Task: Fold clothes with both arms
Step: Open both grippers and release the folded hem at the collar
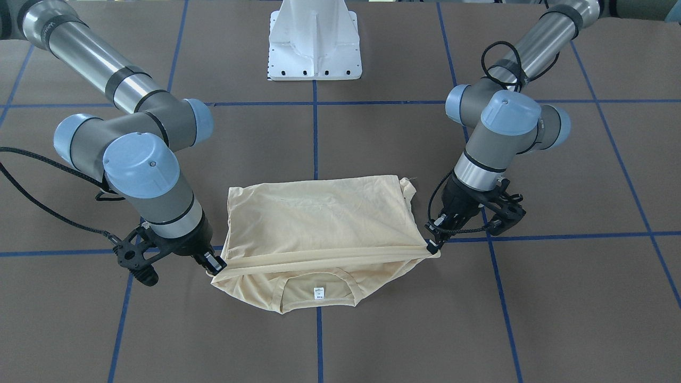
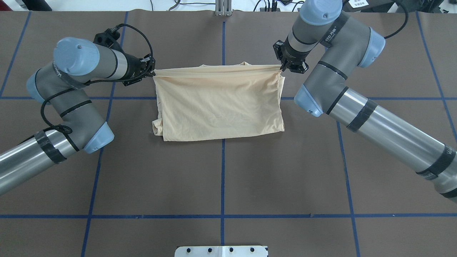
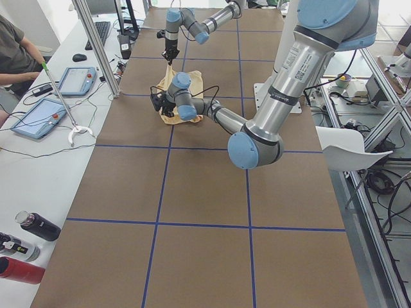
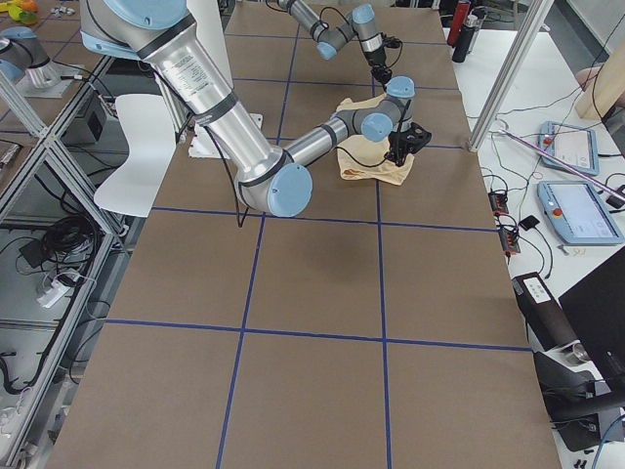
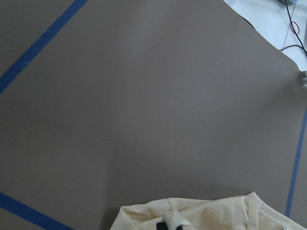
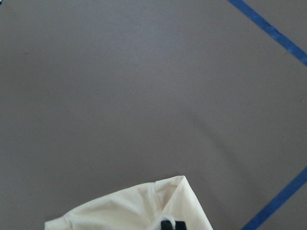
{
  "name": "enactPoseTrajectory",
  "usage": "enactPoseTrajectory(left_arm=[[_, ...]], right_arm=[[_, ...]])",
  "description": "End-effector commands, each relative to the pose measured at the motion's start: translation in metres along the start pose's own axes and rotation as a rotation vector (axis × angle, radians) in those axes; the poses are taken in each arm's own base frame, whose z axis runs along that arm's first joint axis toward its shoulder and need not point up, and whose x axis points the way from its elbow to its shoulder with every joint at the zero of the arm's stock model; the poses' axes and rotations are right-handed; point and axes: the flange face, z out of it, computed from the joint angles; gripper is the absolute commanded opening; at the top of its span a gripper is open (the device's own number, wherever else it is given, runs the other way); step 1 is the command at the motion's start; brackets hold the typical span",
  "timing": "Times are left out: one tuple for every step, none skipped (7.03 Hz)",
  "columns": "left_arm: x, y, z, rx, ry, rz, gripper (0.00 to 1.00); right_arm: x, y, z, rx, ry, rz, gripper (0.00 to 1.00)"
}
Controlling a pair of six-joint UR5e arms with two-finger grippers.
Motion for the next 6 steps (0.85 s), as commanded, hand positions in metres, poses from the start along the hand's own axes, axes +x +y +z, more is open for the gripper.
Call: enactPoseTrajectory(left_arm=[[-0.006, -0.007, 0.023, 0.01, 0.003, 0.001, 0.0], [-0.003, -0.008, 0.028, 0.009, 0.01, 0.001, 0.0], [-0.001, -0.005, 0.03, 0.007, 0.01, 0.002, 0.0], [-0.005, -0.006, 0.037, 0.007, -0.005, 0.0, 0.0], [-0.01, -0.008, 0.041, 0.008, -0.016, -0.001, 0.0], [-0.011, -0.008, 0.042, 0.009, -0.02, -0.002, 0.0]], right_arm=[[-0.006, -0.003, 0.012, 0.004, -0.002, -0.026, 0.13], [-0.025, 0.0, 0.016, 0.004, 0.004, -0.031, 0.18], [-0.028, -0.002, 0.022, 0.003, 0.0, -0.033, 0.18], [-0.026, -0.003, 0.024, 0.004, 0.004, -0.034, 0.18], [-0.023, -0.005, 0.027, 0.005, 0.009, -0.036, 0.18], [-0.024, -0.004, 0.026, 0.004, 0.007, -0.038, 0.31]])
